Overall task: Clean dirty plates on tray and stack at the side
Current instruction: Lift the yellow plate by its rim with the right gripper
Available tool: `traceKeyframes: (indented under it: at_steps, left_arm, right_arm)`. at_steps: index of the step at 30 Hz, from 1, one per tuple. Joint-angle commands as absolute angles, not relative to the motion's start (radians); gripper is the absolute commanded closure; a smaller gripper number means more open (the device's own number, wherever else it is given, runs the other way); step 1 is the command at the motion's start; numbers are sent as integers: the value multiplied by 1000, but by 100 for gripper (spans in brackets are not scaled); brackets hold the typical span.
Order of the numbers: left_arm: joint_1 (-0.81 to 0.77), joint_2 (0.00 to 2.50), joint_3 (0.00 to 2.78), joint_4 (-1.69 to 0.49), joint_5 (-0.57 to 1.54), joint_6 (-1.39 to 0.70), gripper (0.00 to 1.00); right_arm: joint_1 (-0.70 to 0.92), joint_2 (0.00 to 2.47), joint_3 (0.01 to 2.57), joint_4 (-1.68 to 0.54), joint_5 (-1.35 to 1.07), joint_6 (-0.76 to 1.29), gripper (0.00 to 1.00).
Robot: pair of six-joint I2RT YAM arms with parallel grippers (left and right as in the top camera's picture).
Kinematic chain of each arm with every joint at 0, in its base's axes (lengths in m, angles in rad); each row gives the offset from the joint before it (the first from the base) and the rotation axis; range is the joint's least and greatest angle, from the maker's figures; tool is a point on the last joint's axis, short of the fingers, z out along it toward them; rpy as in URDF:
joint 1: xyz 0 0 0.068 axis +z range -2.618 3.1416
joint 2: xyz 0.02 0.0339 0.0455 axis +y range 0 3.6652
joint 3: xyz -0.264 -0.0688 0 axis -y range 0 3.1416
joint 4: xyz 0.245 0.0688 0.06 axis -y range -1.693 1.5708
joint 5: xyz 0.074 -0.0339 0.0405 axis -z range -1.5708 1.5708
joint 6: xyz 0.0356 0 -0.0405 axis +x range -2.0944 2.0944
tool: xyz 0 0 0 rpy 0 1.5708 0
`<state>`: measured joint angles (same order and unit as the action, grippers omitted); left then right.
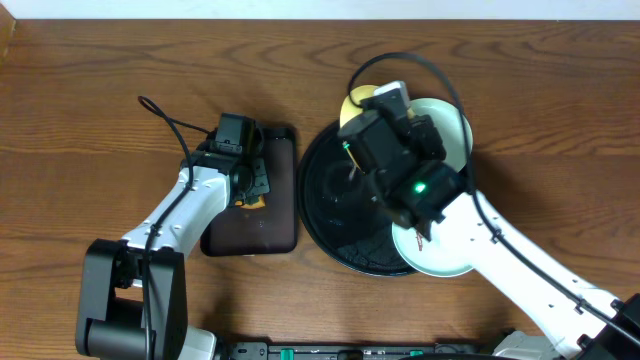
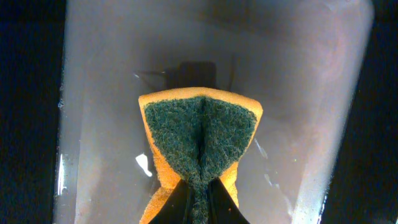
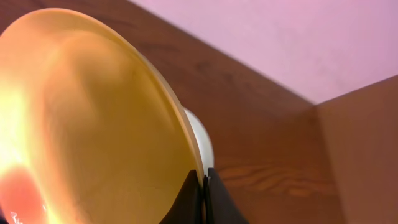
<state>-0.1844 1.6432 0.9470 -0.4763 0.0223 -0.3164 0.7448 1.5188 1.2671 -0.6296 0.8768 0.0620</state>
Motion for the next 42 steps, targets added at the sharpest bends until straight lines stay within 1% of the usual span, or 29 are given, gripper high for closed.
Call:
traceKeyframes:
  at_steps: [1, 7, 12, 21, 23, 27, 29, 31, 32, 33, 35, 36, 38, 40, 41, 42]
  left_arm:
    - [-183, 1648, 945, -480, 7, -307, 92]
    - [-183, 1647, 945, -480, 6, -307, 92]
    - [-183, 1647, 945, -480, 6, -307, 92]
    - [-183, 1648, 945, -480, 7, -307, 92]
    - [-183, 1647, 945, -480, 7, -307, 92]
    - [-183, 1647, 945, -480, 7, -307, 92]
    - [-183, 1647, 945, -480, 7, -307, 92]
    - [-183, 1648, 945, -481, 6, -307, 92]
    - [-183, 1648, 945, -481, 6, -307, 92]
    - [-183, 1648, 945, -481, 7, -307, 92]
    - [-183, 1647, 945, -480, 7, -307, 92]
    - [-183, 1647, 945, -479, 7, -307, 91]
    - [-183, 1647, 945, -480, 7, -307, 92]
    - [-183, 1647, 945, -480, 7, -307, 92]
    - [-183, 1647, 945, -480, 7, -307, 92]
    - [-183, 1648, 945, -480, 7, -307, 92]
  right_arm:
    - [825, 1496, 1282, -609, 1145, 39, 99]
    - [933, 1496, 1282, -552, 1351, 39, 99]
    - [979, 1496, 1282, -518, 1434, 39, 98]
    - [972, 1512, 1281, -516, 1431, -5, 99]
    - [949, 1512, 1281, -513, 1374, 0, 99]
    - [952, 1512, 1281, -524, 1181, -12, 99]
    - [953, 1512, 1281, -531, 1274, -44, 99]
    - [932, 1511, 1281, -527, 1432, 27, 99]
    - [916, 1509, 1281, -527, 1425, 88, 99]
    - [909, 1509, 1281, -527, 1346, 102, 99]
    - [911, 1509, 1281, -542, 1104, 55, 99]
    - [913, 1509, 1281, -560, 1026, -1, 99]
    - [909, 1509, 1281, -591, 1100, 26, 99]
    - [896, 1509, 1281, -608, 1190, 160, 99]
    - [893, 1509, 1281, -606, 1168, 192, 99]
    - [894, 1509, 1281, -601, 1098, 172, 99]
